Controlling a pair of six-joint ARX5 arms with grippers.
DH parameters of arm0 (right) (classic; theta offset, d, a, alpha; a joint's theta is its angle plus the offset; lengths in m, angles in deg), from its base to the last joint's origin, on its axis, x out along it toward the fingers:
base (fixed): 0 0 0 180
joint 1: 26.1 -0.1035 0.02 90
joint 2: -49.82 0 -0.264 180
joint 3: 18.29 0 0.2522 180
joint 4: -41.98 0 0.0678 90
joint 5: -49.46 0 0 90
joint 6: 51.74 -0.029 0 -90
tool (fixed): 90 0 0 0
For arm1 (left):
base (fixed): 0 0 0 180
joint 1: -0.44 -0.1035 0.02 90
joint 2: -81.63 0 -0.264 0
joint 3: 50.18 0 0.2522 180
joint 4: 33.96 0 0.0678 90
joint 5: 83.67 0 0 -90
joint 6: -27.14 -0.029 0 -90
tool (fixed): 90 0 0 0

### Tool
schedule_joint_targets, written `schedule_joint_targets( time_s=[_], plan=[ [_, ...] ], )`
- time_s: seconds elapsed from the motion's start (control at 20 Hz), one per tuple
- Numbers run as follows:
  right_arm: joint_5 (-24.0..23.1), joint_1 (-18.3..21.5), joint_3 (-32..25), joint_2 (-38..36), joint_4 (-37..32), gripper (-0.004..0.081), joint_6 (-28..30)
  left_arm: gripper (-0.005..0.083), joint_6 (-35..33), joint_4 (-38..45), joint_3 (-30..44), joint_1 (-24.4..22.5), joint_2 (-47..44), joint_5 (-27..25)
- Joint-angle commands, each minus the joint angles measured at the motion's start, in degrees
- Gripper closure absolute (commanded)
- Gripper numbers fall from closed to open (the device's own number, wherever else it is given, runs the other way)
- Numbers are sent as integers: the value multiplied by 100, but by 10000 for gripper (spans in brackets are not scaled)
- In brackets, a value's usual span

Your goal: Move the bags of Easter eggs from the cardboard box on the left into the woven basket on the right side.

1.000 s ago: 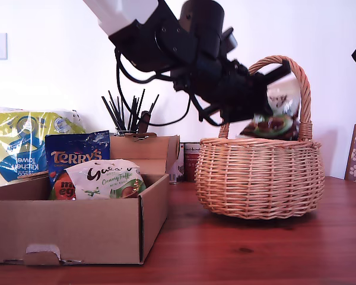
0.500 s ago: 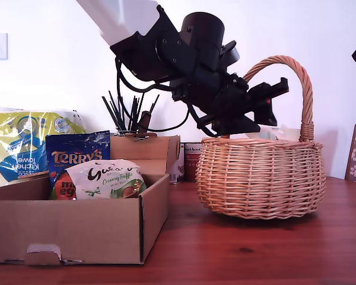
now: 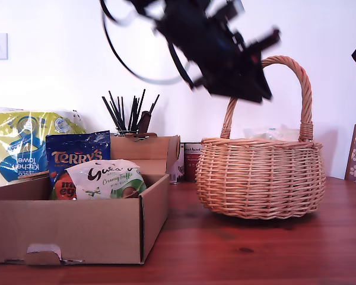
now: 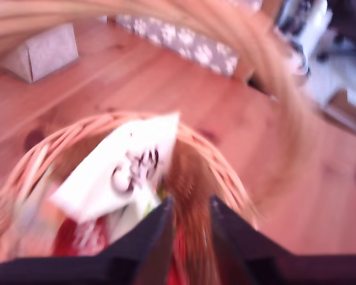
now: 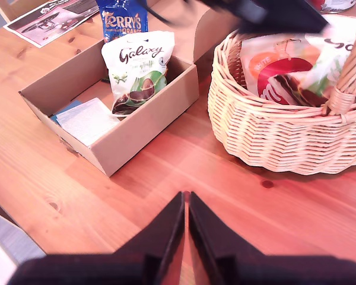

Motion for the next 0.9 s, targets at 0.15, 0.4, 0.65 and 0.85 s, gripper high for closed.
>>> schedule_joint_targets(
  time_s=[0.15,0.4,0.65,0.85],
  plan=[
    [20,-26,63,-2,-42,782,15,790,-538,-1447,267,-468,-782,-175],
    [17,-26,63,-2,-42,782,11,793,-560,-905,1668,-907,-1884,-175],
    [20,-26,63,-2,-37,782,13,793,-560,96,3827,-1412,-3167,-195],
    [20,-26,63,-2,-35,782,13,793,-616,710,5123,-1878,-3904,-190]
  ],
)
